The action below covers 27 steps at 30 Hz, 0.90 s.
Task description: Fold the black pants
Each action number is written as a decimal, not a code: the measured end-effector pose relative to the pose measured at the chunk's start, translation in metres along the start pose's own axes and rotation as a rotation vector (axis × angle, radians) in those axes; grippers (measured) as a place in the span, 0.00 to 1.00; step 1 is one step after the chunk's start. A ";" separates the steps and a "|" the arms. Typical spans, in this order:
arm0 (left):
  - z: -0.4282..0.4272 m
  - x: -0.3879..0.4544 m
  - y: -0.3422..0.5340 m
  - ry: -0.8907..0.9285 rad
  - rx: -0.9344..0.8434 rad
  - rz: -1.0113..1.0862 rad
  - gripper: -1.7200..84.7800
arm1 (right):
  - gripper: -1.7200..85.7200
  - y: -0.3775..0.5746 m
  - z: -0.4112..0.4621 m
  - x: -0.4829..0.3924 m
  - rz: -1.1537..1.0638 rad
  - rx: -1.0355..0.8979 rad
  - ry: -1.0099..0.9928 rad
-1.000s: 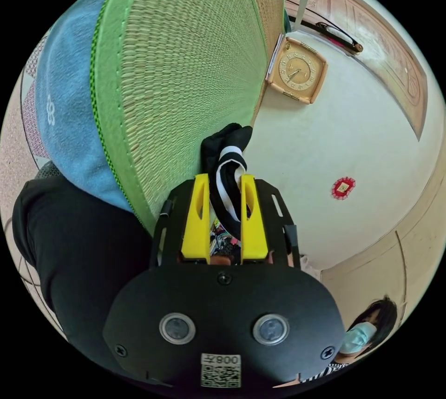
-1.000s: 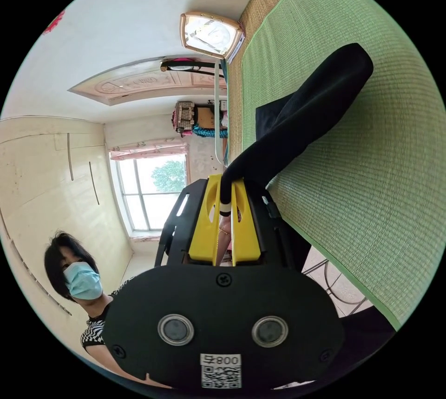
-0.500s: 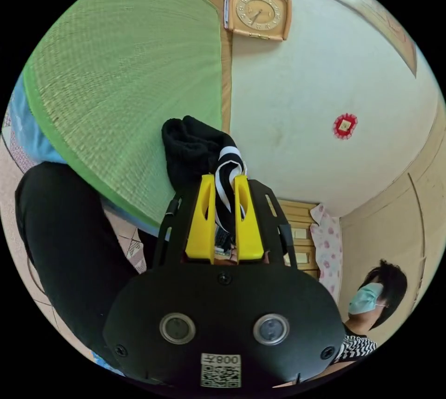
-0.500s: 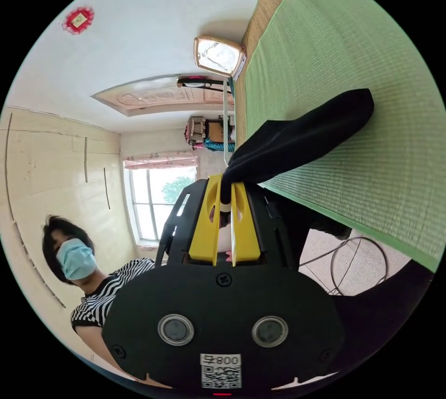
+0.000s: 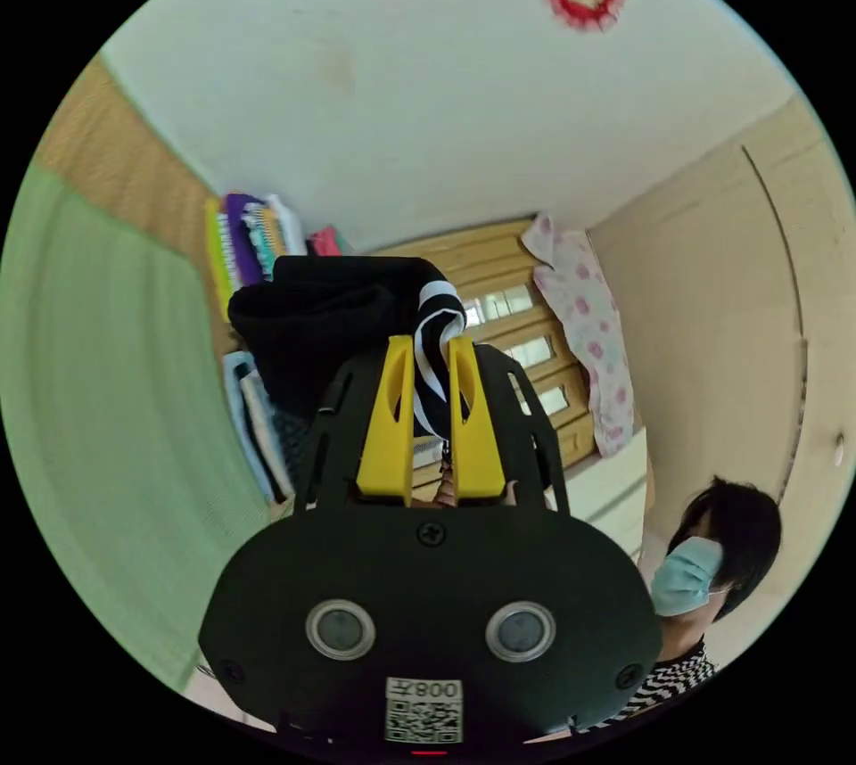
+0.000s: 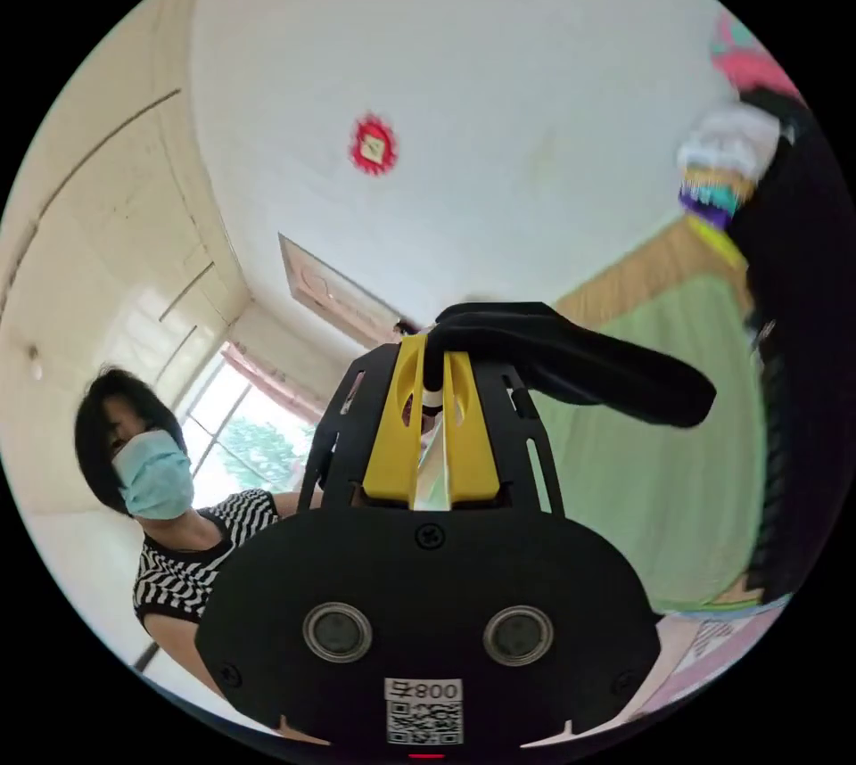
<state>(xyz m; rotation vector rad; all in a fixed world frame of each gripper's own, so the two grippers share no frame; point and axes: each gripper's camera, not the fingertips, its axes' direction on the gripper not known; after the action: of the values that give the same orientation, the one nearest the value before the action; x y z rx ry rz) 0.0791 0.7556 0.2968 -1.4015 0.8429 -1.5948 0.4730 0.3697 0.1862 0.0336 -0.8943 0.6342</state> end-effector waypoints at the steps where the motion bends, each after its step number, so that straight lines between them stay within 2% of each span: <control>1: 0.024 0.001 -0.006 0.015 -0.027 0.029 0.10 | 0.03 -0.004 -0.018 -0.011 -0.031 0.030 0.024; 3: 0.118 -0.002 -0.022 0.053 -0.144 0.134 0.10 | 0.03 -0.002 -0.082 -0.048 -0.131 0.142 0.134; 7: 0.243 -0.045 -0.019 0.039 -0.320 0.169 0.10 | 0.03 0.040 -0.148 -0.054 -0.116 0.257 0.312; 10: 0.326 -0.112 0.001 -0.162 -0.493 0.122 0.10 | 0.04 0.094 -0.176 -0.006 0.072 0.283 0.414; 12: 0.367 -0.167 0.021 -0.313 -0.590 0.018 0.10 | 0.04 0.138 -0.182 0.051 0.293 0.271 0.446; 14: 0.381 -0.191 0.030 -0.220 -0.534 -0.024 0.09 | 0.04 0.166 -0.183 0.081 0.429 0.265 0.447; 16: 0.396 -0.207 0.034 -0.178 -0.516 -0.059 0.09 | 0.05 0.184 -0.183 0.090 0.439 0.297 0.358; 27: 0.475 -0.221 0.056 -0.327 -0.460 0.120 0.08 | 0.07 0.253 -0.201 0.031 0.485 0.426 0.309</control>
<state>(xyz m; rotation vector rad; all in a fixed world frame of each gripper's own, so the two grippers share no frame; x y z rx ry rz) 0.5639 0.9493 0.2244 -1.8317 1.1117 -1.0753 0.4976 0.6494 0.0227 0.0997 -0.4518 1.2409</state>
